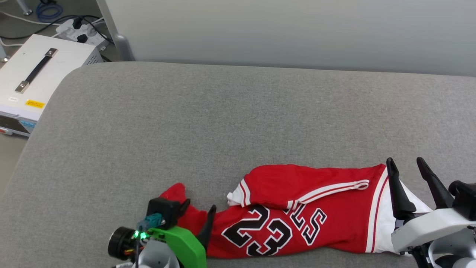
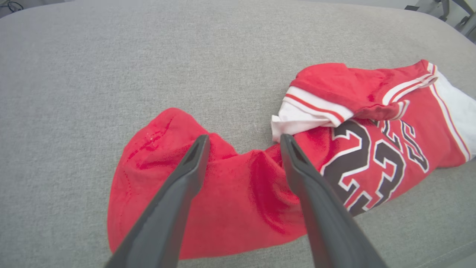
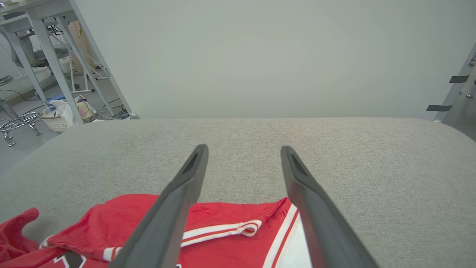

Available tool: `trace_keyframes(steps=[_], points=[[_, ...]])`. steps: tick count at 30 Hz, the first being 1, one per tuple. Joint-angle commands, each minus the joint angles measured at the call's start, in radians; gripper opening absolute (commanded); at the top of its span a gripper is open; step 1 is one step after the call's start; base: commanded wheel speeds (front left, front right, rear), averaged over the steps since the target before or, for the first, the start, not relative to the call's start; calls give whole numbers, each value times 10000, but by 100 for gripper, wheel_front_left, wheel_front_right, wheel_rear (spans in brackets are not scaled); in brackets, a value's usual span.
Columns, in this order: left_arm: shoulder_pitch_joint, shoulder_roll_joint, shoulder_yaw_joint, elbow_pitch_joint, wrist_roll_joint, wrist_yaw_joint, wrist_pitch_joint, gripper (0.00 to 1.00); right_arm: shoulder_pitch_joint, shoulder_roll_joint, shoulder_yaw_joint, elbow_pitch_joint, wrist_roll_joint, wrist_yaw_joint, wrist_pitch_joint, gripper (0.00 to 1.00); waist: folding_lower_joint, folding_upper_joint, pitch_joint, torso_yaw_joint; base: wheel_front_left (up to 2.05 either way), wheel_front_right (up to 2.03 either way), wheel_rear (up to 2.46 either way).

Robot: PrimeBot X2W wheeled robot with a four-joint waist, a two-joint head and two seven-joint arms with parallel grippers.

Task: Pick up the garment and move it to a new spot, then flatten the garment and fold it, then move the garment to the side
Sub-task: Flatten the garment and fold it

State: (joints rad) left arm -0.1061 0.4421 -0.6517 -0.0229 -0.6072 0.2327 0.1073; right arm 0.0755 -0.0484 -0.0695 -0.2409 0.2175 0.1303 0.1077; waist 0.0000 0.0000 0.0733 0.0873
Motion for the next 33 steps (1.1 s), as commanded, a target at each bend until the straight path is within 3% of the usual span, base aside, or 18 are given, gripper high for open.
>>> trace_keyframes(steps=[1, 10, 18, 20, 21, 27, 33], points=[[-386, 49, -147, -102, 149, -182, 118, 100, 109, -19, -61, -90, 64, 4, 30, 100, 0, 0, 37, -33, 0, 0, 0], [-2415, 115, -1690, 33, 684, -1971, 2184, 100, -99, -18, 34, -89, 171, 4, 54, 100, 0, 0, 483, -394, 0, 0, 0], [-3517, 328, -2346, 919, 1040, -2721, 3562, 100, -331, -18, 156, 139, 304, 4, -94, 100, 0, 0, 962, -925, 0, 0, 0], [-3709, 366, -2340, 1044, 1061, -2794, 3630, 41, -385, -18, 176, 198, 337, 4, -149, 100, 0, 0, 1044, -1034, 0, 0, 0], [-3791, 363, -2295, 1063, 1084, -2782, 3570, 0, -403, -18, 176, 223, 357, 4, -175, 100, 0, 0, 1073, -1070, 0, 0, 0], [-4127, 523, -1890, 1058, 1141, -2517, 3291, 0, -463, -18, 174, 416, 438, 4, -324, 100, 0, 0, 1131, -1213, 0, 0, 0], [-4545, 1034, -1058, 883, 1704, -1518, 2637, 0, -500, -18, 126, 532, 481, 4, -399, 100, 0, 0, 1154, -1201, 0, 0, 0]])
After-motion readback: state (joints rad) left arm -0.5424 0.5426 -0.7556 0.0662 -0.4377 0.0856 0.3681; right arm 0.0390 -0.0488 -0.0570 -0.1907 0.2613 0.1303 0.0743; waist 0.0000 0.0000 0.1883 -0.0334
